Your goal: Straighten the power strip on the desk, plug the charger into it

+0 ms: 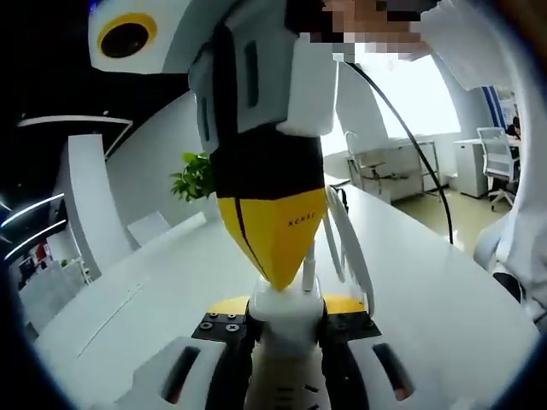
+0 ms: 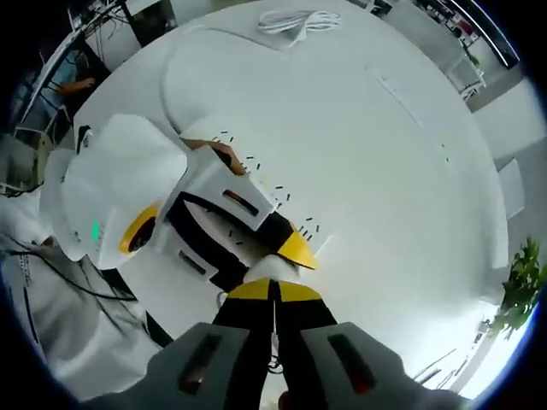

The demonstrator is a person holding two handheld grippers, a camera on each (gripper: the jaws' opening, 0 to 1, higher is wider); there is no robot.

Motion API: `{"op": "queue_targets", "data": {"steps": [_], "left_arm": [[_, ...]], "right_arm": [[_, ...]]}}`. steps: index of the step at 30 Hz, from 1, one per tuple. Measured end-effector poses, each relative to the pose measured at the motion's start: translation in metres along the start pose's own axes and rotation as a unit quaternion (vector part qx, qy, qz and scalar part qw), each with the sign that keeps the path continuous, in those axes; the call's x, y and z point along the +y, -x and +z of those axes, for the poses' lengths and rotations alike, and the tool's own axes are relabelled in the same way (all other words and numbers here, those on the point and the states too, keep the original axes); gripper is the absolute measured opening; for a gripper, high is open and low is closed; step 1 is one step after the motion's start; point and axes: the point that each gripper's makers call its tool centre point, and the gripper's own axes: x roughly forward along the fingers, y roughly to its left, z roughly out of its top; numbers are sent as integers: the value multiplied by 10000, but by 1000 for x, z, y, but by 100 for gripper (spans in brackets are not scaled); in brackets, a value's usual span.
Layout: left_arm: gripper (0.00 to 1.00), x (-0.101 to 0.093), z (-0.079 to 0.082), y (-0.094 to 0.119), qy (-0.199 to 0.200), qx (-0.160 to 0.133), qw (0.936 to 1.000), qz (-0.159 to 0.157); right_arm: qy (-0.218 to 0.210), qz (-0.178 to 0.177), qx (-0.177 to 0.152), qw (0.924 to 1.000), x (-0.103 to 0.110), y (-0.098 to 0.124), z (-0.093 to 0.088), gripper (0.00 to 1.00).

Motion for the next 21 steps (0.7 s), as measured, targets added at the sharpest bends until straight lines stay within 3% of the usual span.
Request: {"op": "queue_targets", "data": {"steps": [17, 21], "left_arm": [[31, 0, 0, -1, 13, 24, 10000, 19], [31, 0, 0, -1, 21, 28, 10000, 36]], "right_arm": [[77, 275, -196, 9994, -1, 0, -2, 1], [-272, 631, -372, 9969, 4, 3, 2, 1]]}}
